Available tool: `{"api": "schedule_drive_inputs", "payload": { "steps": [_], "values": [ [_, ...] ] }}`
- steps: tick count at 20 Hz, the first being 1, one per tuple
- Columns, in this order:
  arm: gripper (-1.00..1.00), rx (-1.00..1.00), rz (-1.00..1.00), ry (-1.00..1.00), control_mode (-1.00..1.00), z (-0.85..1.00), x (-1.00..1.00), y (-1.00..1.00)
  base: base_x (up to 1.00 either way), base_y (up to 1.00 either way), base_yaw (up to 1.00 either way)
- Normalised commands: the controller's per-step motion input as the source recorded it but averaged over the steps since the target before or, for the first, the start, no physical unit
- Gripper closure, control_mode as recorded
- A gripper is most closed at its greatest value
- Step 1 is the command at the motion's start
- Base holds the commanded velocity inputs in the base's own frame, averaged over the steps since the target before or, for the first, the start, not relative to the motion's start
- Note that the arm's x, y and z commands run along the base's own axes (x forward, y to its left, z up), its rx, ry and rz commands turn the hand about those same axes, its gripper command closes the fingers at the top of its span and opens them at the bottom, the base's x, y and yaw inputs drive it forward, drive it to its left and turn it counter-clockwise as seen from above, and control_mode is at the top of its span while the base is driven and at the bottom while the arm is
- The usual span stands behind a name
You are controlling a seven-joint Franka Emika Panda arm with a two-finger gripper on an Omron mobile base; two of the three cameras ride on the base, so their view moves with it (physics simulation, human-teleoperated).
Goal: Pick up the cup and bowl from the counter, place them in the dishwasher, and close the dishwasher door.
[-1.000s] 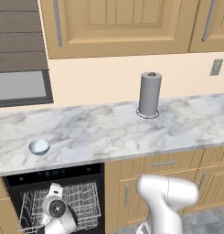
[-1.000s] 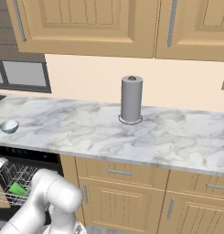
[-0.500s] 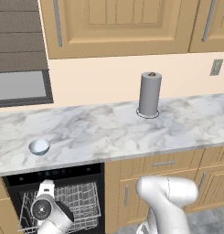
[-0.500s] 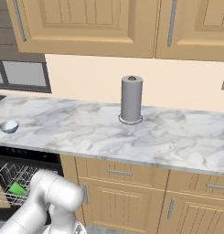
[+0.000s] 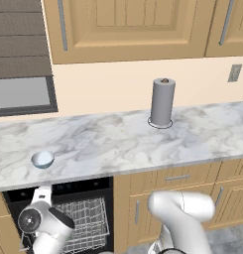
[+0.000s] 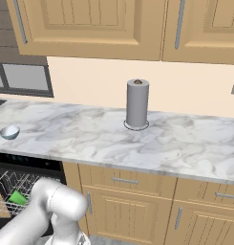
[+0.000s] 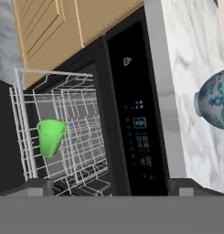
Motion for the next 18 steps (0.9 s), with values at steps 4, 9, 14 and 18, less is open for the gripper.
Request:
{"api": "schedule_drive_inputs", "payload": {
  "steps": [4,9,14,18],
  "values": [
    [-1.0,-0.06,-0.04,-0.04,-1.0,0.58,0.0,0.0,0.0,0.0,0.0],
    [-1.0,-0.05,-0.03,-0.05,-1.0,0.45,0.0,-0.06,0.0,0.0,0.0],
    [-1.0,-0.06,-0.02,-0.05,-1.0,0.34,0.01,-0.15,0.0,0.0,0.0],
    [-1.0,-0.04,-0.04,-0.01,-1.0,0.16,0.2,-0.29,0.0,0.0,0.0]
  ]
}}
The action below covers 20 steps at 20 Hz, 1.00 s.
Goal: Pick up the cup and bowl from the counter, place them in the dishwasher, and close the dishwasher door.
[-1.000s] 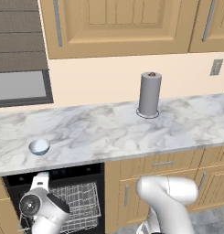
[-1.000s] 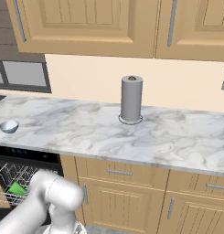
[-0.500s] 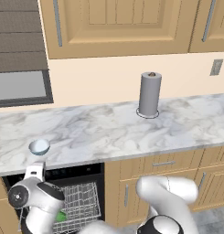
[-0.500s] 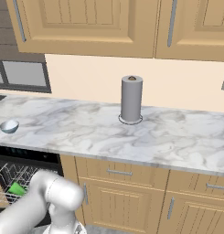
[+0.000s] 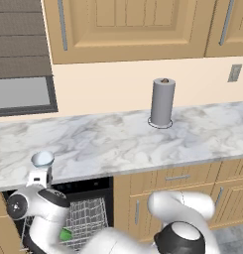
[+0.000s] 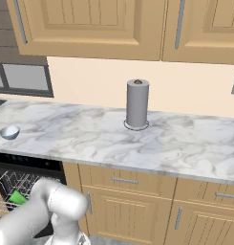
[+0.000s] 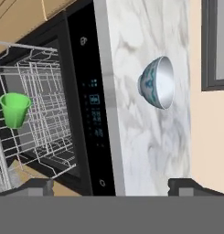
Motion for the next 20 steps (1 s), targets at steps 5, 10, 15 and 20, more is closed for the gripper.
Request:
{"api": "schedule_drive_inputs", "payload": {
  "steps": [5,10,15,20],
  "values": [
    [-1.0,-0.05,-0.05,-0.01,-1.0,0.19,0.31,-0.27,0.0,0.0,0.0],
    [-1.0,0.0,-0.05,0.0,-1.0,0.13,0.35,-0.02,0.0,0.0,0.0],
    [-1.0,0.0,-0.02,0.0,-1.0,0.0,0.5,0.0,0.0,0.0,0.0],
    [-1.0,0.0,-0.01,0.0,-1.0,0.0,0.55,0.0,0.0,0.0,0.0]
  ]
}}
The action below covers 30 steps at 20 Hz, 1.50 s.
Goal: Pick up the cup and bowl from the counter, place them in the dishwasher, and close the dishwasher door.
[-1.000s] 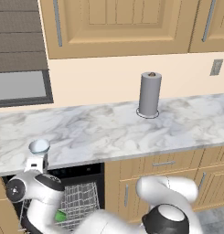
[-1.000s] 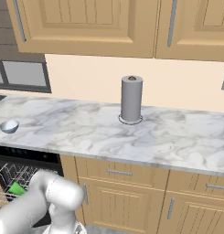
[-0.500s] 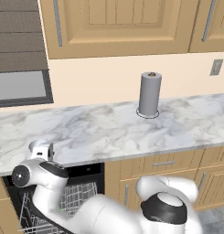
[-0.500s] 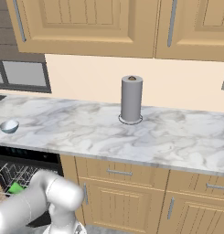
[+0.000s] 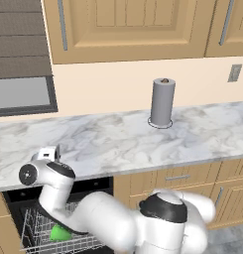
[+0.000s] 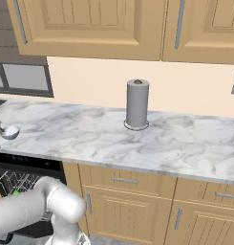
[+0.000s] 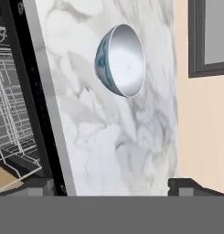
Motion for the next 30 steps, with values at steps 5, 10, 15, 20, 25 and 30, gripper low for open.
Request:
{"api": "schedule_drive_inputs", "payload": {
  "steps": [5,10,15,20,25,30],
  "values": [
    [-1.0,0.0,0.0,0.0,-1.0,-0.04,0.4,0.18,0.0,0.0,0.0],
    [-1.0,0.0,0.0,0.0,-1.0,-0.15,0.32,0.31,0.0,0.0,0.0],
    [-1.0,0.0,0.0,0.0,-1.0,-0.34,0.25,0.29,0.0,0.0,0.0],
    [-1.0,0.0,0.0,0.0,-1.0,-0.34,0.13,0.25,0.0,0.0,0.0],
    [-1.0,0.0,0.0,0.0,-1.0,-0.02,0.34,0.09,0.0,0.0,0.0],
    [-1.0,0.0,0.0,0.0,-1.0,-0.15,0.45,0.08,0.0,0.0,0.0]
  ]
}}
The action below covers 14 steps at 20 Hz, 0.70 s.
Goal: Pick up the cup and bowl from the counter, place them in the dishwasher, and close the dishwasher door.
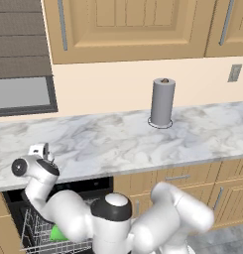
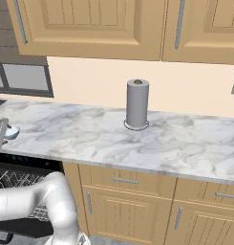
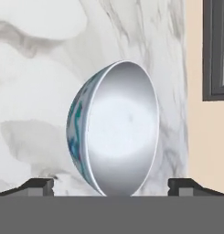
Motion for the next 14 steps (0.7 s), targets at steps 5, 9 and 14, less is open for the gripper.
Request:
{"api": "schedule_drive_inputs", "payload": {
  "steps": [5,9,14],
  "values": [
    [-1.0,0.0,0.0,0.0,-1.0,-0.42,0.3,0.24,0.0,0.0,0.0],
    [1.0,0.0,0.0,0.0,-1.0,-0.45,0.26,0.36,0.0,0.0,0.0],
    [1.0,0.0,0.0,0.0,-1.0,-0.23,0.09,0.23,0.0,0.0,0.0]
  ]
}}
